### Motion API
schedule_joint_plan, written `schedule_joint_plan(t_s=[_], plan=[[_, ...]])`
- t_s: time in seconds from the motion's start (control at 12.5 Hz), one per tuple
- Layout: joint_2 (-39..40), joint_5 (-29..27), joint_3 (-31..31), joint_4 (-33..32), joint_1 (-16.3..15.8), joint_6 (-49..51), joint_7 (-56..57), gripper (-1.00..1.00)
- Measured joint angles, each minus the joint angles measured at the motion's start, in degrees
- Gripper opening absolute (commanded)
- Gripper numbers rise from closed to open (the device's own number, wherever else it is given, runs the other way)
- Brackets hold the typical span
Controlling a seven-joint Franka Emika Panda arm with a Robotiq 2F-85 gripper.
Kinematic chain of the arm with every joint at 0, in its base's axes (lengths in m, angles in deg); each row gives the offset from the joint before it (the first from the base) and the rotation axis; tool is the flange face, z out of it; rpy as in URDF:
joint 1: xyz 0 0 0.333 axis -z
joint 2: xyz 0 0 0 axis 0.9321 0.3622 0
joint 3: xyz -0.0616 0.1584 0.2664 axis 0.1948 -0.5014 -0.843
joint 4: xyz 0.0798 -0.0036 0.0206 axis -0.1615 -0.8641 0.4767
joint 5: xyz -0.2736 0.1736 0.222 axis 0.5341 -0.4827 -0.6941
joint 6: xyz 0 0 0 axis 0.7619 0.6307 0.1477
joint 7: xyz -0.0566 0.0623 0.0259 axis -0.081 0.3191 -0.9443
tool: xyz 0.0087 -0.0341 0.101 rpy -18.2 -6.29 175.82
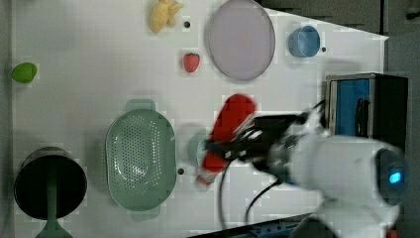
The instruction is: Pick Ketchup from the table and place it in strainer.
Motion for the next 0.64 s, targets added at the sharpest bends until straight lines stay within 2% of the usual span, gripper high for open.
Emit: schedule_joint_plan(t_s=[0.32, 0.4, 0.64], plan=[[8.72, 0.51, -5.20, -0.67, -3.12, -11.19, -12.20, 0.25], [11.45, 0.70, -5.20, -0.45, -3.85, -13.48, -13.77, 0.33], [18.17, 2.64, -4.92, -0.78, -3.70, -17.40, -16.00, 0.97]])
